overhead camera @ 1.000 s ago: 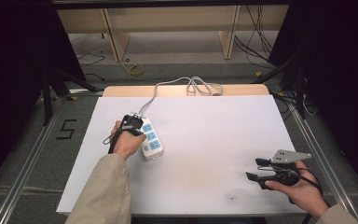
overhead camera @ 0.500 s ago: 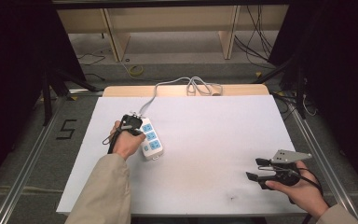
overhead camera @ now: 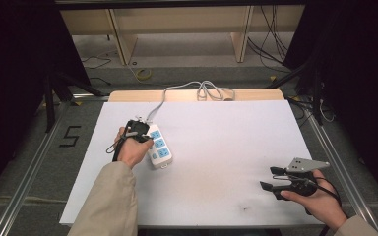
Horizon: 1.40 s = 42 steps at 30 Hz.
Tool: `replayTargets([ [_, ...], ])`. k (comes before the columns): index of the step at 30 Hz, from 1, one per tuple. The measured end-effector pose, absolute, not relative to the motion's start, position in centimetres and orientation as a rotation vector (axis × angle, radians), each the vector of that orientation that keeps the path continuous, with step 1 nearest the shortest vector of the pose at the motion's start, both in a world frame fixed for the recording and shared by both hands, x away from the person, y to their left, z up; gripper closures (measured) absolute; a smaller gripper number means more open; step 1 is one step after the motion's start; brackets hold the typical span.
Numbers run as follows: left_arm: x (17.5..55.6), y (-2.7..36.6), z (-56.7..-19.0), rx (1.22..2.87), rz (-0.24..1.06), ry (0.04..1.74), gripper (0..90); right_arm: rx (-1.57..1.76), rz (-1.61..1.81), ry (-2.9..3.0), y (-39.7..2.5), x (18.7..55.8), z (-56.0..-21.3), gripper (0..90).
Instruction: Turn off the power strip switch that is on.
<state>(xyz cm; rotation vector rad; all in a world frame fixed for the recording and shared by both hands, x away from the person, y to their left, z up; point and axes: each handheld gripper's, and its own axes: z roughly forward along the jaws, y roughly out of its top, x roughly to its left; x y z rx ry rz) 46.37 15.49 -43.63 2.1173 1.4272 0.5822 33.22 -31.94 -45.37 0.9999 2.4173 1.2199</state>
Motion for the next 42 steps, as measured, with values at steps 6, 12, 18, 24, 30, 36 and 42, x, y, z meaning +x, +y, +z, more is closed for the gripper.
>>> replayTargets([
  [6,46.0,16.0,-43.2,2.070,0.575,1.426,64.8,1.002,1.220,2.417,-32.0,33.2,-45.4,30.7],
  [12,45.4,16.5,-43.0,2.049,0.593,1.413,51.0,1.008,1.220,2.414,-32.0,33.2,-45.4,30.7],
  [18,44.9,17.2,-43.1,2.017,0.568,1.408,43.6,1.005,1.219,2.414,-32.0,33.2,-45.4,30.6],
  [24,44.4,17.3,-43.0,2.012,0.567,1.387,39.2,1.010,1.221,2.411,-32.1,33.2,-45.4,30.6],
  [30,43.9,17.1,-42.9,2.050,0.577,1.350,37.3,1.006,1.220,2.413,-32.1,33.2,-45.4,30.6],
  [36,43.4,17.0,-42.8,2.066,0.600,1.289,34.3,1.006,1.220,2.413,-32.1,33.2,-45.3,30.5],
  [42,42.7,16.4,-43.0,2.058,0.572,1.242,29.4,1.005,1.220,2.413,-32.1,33.2,-45.3,30.5],
])
